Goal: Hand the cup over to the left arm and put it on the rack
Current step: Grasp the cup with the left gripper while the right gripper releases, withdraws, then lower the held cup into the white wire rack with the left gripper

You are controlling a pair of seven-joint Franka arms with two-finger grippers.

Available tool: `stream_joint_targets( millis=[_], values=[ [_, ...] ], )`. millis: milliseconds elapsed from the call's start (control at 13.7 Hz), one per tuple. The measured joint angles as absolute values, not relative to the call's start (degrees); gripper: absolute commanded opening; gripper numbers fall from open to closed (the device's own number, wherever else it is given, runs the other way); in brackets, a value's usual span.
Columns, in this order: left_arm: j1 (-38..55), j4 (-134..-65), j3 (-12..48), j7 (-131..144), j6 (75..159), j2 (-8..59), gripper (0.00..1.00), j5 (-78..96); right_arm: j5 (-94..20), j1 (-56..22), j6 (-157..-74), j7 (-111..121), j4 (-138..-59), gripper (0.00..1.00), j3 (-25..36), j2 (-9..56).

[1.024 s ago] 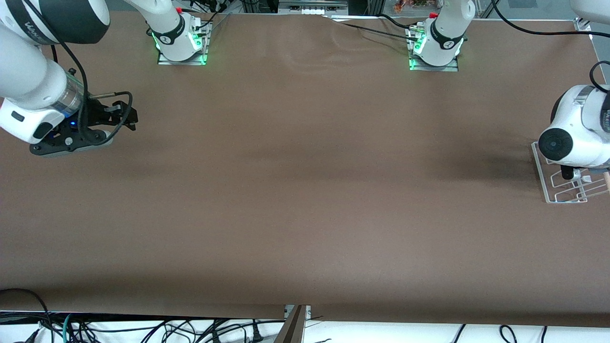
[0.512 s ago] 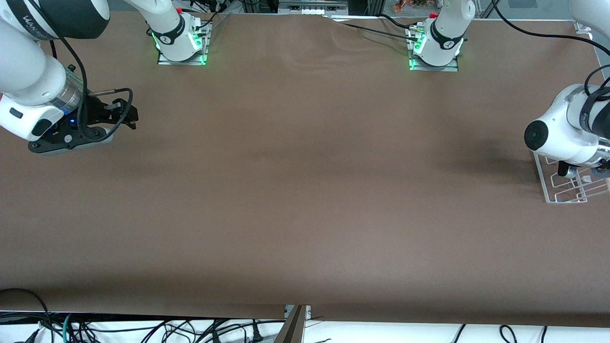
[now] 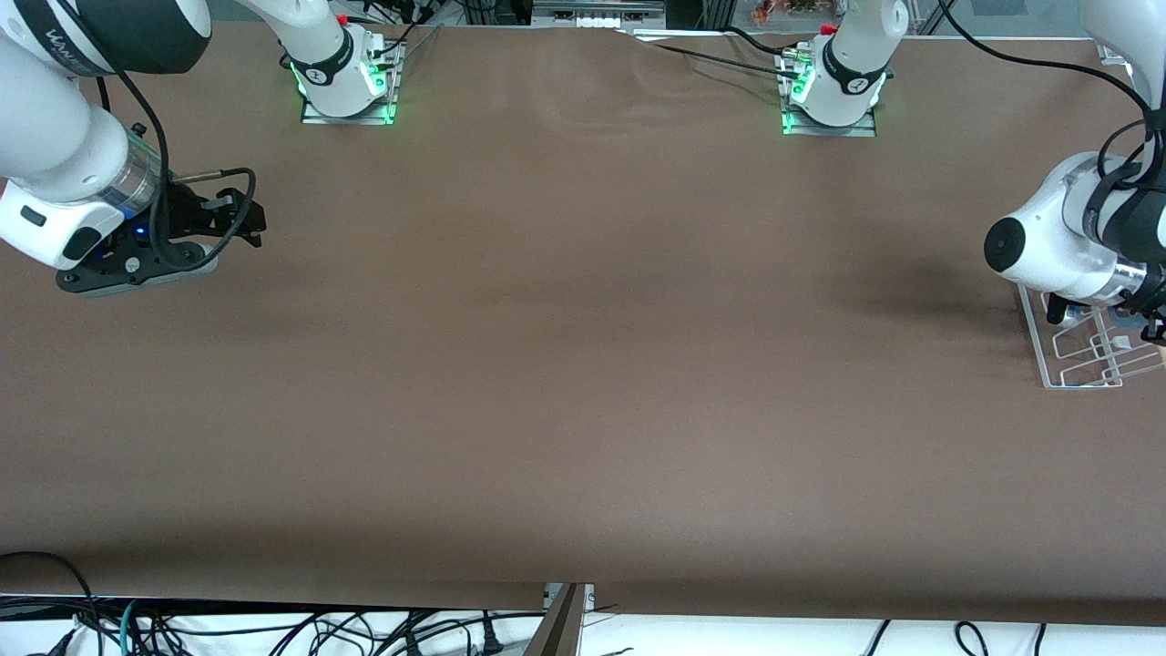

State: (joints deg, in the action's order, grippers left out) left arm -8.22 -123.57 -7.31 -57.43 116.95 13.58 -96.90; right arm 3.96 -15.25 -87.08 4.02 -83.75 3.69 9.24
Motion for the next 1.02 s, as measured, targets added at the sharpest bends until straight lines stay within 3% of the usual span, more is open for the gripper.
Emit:
stream_joint_targets(
  millis=[585,1024],
  values=[
    [-8.2,-137.1,-7.5,-56.9,116.9,5.0,0.0,-108.5,4.0,-15.3,-87.1,4.0,-83.6,0.99,3.7,9.2],
    [-9.2,-139.9,-7.8,-56.3,117.3,4.7,0.0,-115.0,4.0,-15.3,-87.0,4.0,-83.6,0.99,3.6,9.2]
  ],
)
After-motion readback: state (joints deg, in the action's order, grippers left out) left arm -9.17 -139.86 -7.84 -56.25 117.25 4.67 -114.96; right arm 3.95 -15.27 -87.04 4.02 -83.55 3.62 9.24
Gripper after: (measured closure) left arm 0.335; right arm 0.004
